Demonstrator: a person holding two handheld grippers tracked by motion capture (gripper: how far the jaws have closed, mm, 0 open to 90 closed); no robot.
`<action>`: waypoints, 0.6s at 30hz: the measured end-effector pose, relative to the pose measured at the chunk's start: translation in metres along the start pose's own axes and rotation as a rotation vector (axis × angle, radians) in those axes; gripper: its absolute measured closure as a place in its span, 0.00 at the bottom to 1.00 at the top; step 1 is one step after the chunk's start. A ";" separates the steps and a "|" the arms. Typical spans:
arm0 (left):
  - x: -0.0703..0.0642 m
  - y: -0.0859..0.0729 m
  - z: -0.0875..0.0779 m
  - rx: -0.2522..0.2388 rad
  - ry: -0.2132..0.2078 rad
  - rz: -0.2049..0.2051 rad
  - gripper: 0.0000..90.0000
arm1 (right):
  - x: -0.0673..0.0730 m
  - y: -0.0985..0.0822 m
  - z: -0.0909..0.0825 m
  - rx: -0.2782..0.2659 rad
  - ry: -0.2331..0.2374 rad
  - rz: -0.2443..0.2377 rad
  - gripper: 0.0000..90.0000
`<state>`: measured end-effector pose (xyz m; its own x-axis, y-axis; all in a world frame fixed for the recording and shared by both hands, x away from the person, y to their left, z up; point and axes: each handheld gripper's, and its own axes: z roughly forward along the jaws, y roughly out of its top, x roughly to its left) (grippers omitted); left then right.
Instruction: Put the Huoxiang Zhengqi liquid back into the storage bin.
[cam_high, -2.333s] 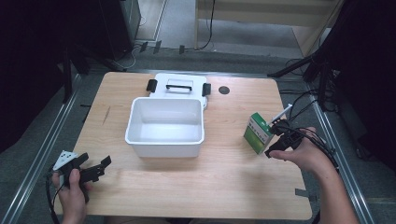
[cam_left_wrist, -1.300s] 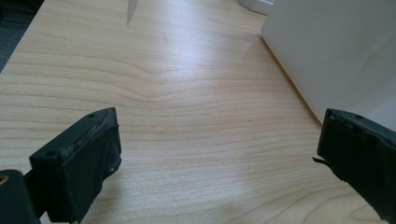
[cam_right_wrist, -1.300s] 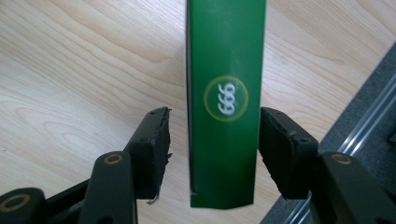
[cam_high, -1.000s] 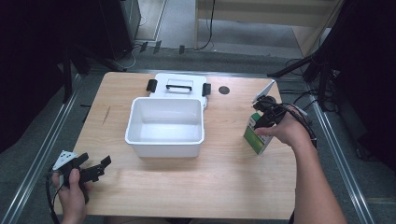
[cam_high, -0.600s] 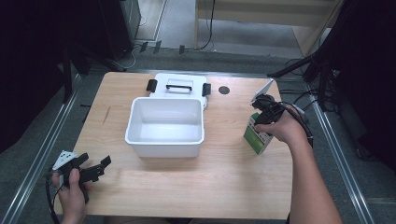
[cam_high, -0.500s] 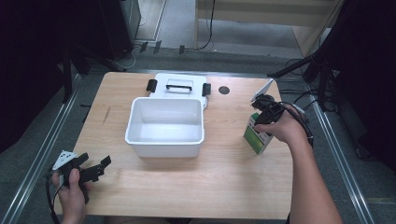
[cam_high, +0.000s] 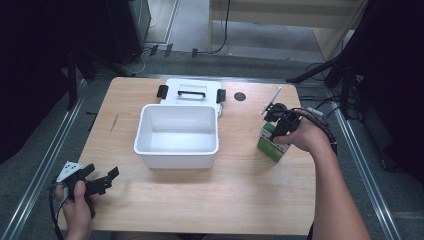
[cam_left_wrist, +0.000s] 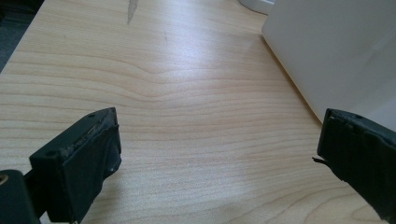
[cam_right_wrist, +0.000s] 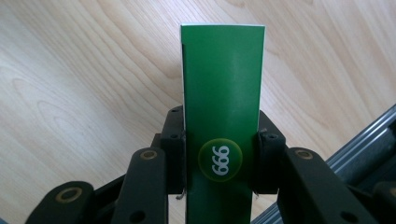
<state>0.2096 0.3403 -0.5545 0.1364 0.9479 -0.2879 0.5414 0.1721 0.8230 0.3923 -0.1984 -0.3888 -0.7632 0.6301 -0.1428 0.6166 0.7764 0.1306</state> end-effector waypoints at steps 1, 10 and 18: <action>0.000 0.000 0.000 0.000 0.000 0.000 0.01 | 0.001 0.001 -0.002 -0.002 0.000 -0.011 0.72; 0.000 0.000 0.000 -0.003 0.000 -0.002 0.01 | 0.011 0.015 -0.022 -0.031 -0.022 -0.124 0.72; 0.000 0.000 0.000 -0.002 0.000 -0.001 0.01 | 0.016 0.026 -0.039 -0.083 -0.018 -0.226 0.72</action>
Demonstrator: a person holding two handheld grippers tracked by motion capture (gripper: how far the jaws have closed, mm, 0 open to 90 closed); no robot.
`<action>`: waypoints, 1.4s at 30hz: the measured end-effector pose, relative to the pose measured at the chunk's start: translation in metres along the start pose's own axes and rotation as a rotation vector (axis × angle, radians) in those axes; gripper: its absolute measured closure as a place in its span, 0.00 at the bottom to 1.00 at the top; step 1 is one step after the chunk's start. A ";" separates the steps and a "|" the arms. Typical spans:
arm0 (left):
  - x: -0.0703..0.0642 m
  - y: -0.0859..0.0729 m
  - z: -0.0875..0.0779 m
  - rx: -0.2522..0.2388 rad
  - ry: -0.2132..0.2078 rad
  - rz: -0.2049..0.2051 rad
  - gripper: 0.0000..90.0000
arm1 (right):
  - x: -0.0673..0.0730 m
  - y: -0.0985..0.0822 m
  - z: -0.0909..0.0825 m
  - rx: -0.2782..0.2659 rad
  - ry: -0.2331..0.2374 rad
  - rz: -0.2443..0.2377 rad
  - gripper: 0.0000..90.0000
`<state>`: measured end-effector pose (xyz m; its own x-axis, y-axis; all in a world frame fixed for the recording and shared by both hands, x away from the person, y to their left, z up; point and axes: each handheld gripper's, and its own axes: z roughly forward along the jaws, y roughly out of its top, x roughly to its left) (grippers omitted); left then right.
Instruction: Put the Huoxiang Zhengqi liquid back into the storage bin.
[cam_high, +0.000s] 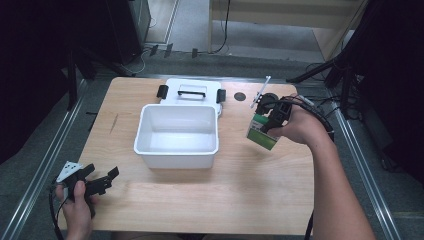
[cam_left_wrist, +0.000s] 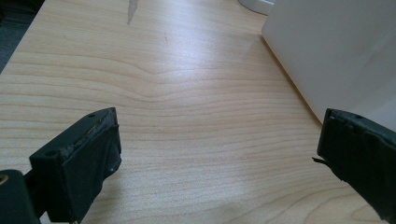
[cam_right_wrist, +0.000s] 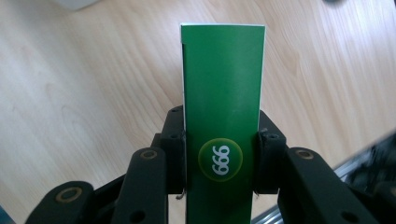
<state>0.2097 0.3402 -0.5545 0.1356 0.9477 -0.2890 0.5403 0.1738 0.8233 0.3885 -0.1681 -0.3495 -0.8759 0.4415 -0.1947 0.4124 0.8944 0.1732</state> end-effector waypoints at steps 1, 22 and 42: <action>0.000 0.000 0.000 0.000 0.000 0.000 0.01 | 0.000 0.002 -0.002 -0.023 0.023 -0.073 0.72; 0.000 0.000 0.000 -0.003 -0.001 -0.002 0.01 | 0.005 0.028 -0.045 -0.089 0.008 -0.329 0.72; 0.001 0.000 0.000 0.000 -0.002 -0.007 0.01 | 0.027 0.091 -0.086 -0.123 0.020 -0.414 0.72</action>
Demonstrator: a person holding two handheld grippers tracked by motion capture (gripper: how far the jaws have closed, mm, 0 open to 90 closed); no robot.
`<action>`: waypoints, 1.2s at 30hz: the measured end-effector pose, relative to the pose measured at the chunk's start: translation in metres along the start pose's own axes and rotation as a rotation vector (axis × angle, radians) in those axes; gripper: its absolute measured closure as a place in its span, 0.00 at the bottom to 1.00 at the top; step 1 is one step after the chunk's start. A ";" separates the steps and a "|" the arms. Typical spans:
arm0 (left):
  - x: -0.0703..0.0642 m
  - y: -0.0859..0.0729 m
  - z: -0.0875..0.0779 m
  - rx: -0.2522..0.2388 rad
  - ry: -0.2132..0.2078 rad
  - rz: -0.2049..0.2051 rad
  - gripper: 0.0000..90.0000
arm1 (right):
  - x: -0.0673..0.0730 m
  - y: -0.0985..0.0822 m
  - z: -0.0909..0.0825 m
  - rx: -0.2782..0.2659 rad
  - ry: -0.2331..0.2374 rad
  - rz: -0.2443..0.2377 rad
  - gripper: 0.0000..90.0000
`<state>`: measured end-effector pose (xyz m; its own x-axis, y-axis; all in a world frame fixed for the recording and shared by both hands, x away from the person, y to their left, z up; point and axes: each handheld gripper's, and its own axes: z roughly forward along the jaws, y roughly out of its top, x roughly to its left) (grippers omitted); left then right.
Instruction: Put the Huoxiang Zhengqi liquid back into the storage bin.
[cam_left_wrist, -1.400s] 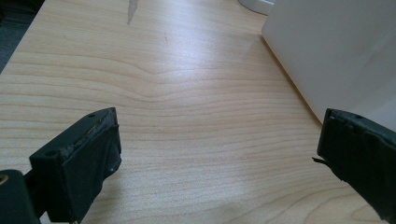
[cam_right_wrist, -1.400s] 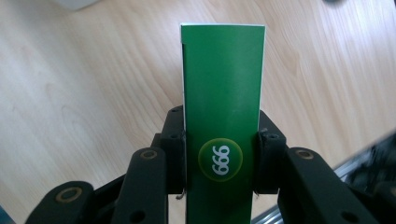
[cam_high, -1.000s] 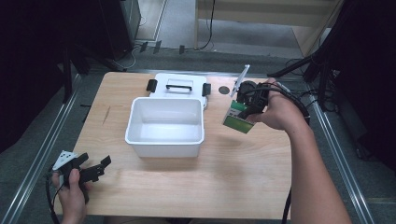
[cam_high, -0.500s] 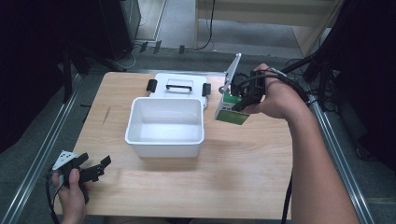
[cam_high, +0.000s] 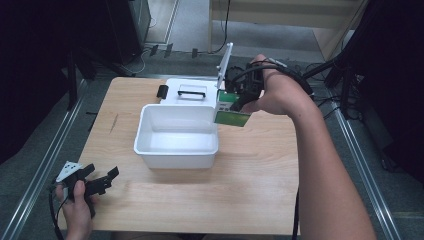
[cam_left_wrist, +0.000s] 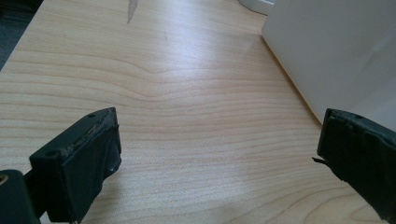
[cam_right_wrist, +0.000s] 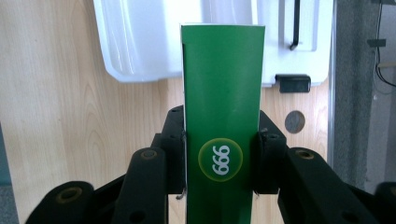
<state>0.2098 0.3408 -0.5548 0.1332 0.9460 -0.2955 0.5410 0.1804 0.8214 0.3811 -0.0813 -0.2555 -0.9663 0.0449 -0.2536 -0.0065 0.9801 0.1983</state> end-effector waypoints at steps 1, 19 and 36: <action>0.000 0.000 0.000 0.000 -0.001 0.000 0.01 | 0.001 0.004 0.000 0.002 0.004 -0.006 0.72; 0.000 0.000 0.000 0.005 -0.002 -0.001 0.01 | 0.007 0.059 0.012 -0.015 0.035 -0.066 0.72; 0.001 0.000 0.000 0.007 -0.005 0.000 0.01 | 0.007 0.074 0.056 0.028 0.065 -0.106 0.72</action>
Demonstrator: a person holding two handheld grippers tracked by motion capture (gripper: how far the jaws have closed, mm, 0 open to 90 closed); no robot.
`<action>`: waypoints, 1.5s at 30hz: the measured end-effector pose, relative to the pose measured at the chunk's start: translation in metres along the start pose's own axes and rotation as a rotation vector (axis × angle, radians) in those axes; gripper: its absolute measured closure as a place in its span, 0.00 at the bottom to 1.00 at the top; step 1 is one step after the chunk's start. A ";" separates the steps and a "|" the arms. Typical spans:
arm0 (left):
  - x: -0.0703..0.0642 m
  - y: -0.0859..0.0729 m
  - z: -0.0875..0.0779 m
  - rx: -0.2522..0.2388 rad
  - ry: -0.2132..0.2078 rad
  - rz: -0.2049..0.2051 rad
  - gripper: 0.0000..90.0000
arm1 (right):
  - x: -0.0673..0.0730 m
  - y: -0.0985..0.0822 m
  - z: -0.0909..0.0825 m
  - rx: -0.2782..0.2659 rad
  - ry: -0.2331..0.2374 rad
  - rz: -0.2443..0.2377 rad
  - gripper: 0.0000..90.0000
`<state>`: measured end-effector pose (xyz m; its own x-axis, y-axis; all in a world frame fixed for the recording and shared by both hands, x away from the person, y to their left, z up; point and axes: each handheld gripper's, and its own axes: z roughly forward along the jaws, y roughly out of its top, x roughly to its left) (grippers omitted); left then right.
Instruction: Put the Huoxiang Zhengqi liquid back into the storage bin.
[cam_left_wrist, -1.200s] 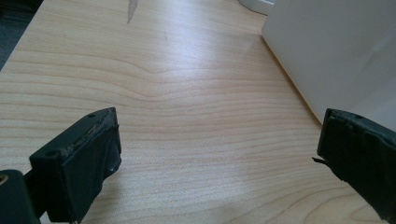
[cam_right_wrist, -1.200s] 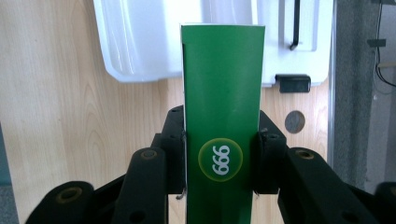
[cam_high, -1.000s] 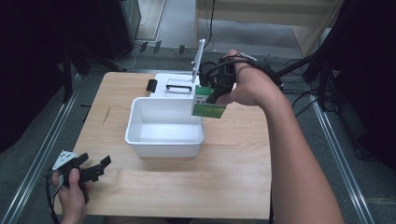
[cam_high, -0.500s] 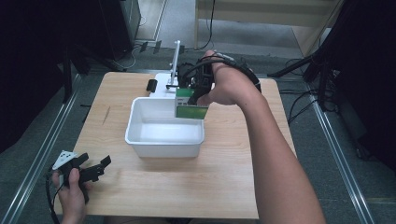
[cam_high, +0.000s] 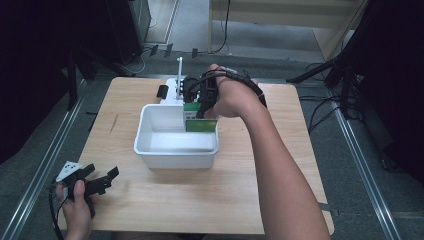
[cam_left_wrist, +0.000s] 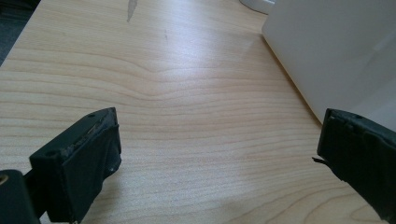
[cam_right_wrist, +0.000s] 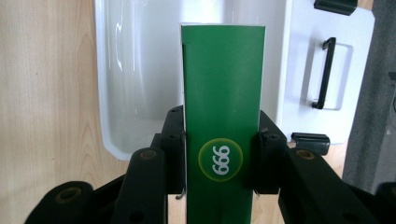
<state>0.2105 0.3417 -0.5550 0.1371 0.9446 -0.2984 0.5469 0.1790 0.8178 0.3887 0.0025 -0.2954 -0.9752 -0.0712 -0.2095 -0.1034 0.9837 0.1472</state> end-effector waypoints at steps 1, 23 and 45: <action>0.000 0.000 0.000 0.001 0.000 0.001 0.01 | 0.000 0.000 0.003 0.000 0.001 0.006 0.72; 0.000 0.000 0.000 0.004 -0.001 -0.002 0.01 | -0.003 0.000 0.066 0.039 0.036 0.026 0.72; 0.000 0.000 0.000 0.002 -0.002 -0.003 0.01 | -0.005 -0.003 0.104 0.053 0.086 0.064 0.70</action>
<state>0.2109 0.3416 -0.5550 0.1370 0.9434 -0.3020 0.5491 0.1814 0.8158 0.4146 0.0171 -0.3953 -0.9929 -0.0201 -0.1176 -0.0327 0.9938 0.1062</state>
